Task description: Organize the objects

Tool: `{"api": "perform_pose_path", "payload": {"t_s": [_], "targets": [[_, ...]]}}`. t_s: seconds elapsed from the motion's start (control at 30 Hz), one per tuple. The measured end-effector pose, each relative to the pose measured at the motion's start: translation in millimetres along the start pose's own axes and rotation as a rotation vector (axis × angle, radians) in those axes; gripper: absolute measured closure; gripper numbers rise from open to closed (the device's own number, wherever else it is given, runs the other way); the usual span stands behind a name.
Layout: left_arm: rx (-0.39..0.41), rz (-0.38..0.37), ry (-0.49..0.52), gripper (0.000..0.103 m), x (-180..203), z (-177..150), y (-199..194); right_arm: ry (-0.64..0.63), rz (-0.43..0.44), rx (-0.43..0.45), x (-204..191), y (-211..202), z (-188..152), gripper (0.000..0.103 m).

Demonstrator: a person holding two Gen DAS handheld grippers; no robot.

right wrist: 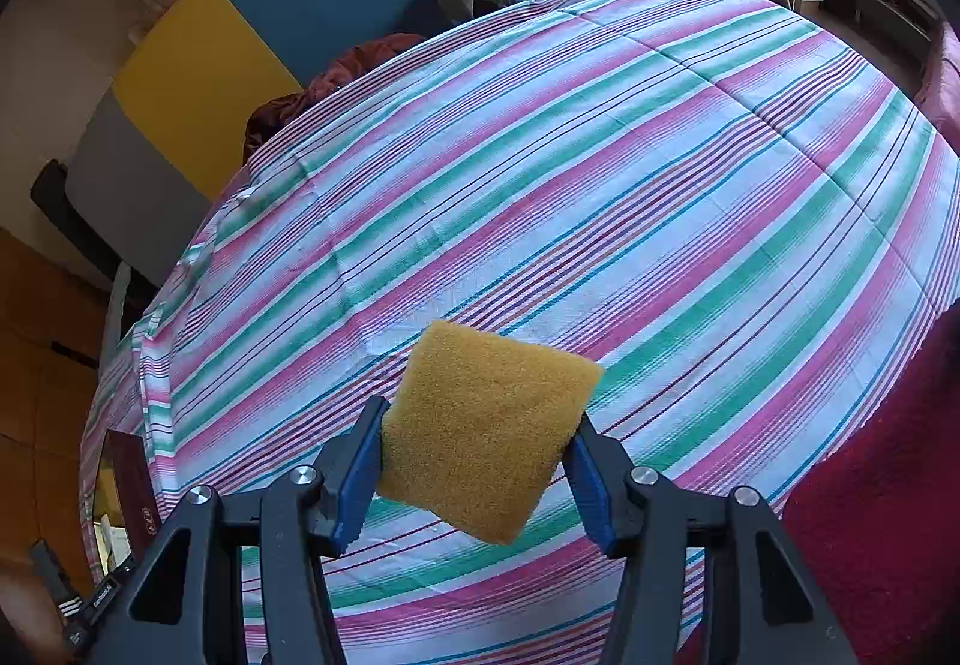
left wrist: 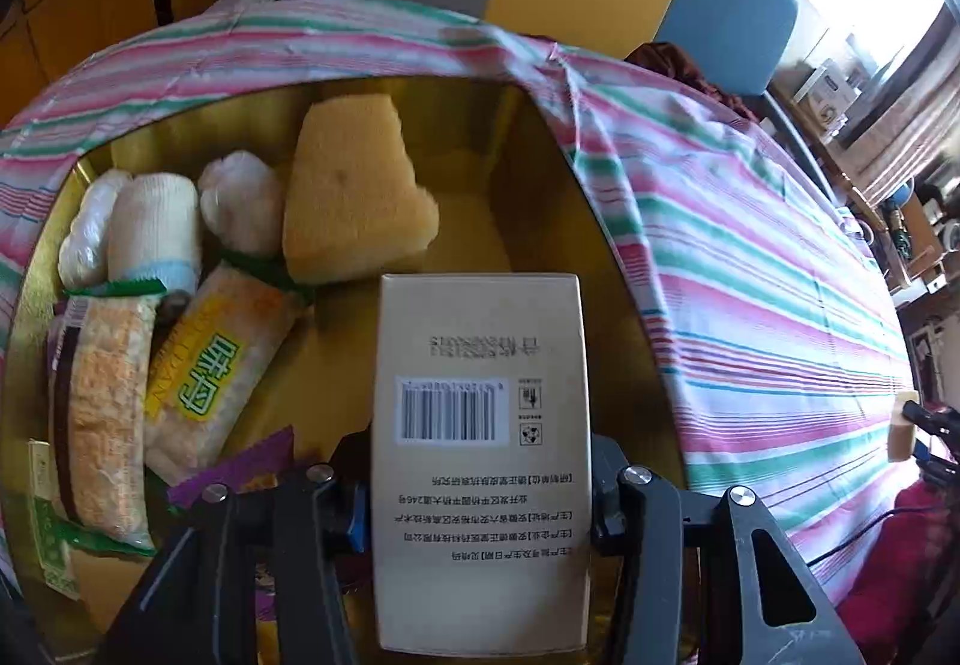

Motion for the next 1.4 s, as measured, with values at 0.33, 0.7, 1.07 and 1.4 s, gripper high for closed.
{"api": "perform_pose_path", "payload": {"t_s": [0.33, 0.7, 1.07, 1.4], "targets": [[0.086, -0.011, -0.017, 0.035, -10.3, 1.2, -28.6, -0.04, 0.021, 0.025, -10.1, -4.3, 2.0, 0.047], [0.371, 0.15, -0.027, 0.03, -92.8, -5.7, -136.8, -0.549, 0.333, 0.017, -238.5, -46.8, -78.6, 0.047], [0.38, 0.287, -0.119, 0.027, -160.5, -47.7, -156.0, -0.936, 0.574, -0.179, -444.3, -33.1, -237.4, 0.047], [0.396, 0.348, -0.126, 0.018, -171.5, -56.4, -156.1, -1.011, 0.449, -0.262, -477.4, 39.1, -277.7, 0.041]]}}
Point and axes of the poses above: each gripper's, at about its wrist camera, not at the fingertips, and y roughly the way its jaws point, x to its right, z to its top, the point moved 4 cm from there along y, roughly the way its jaws point, and after that the axes turned 8 degrees about x, right-handed, at the moved point
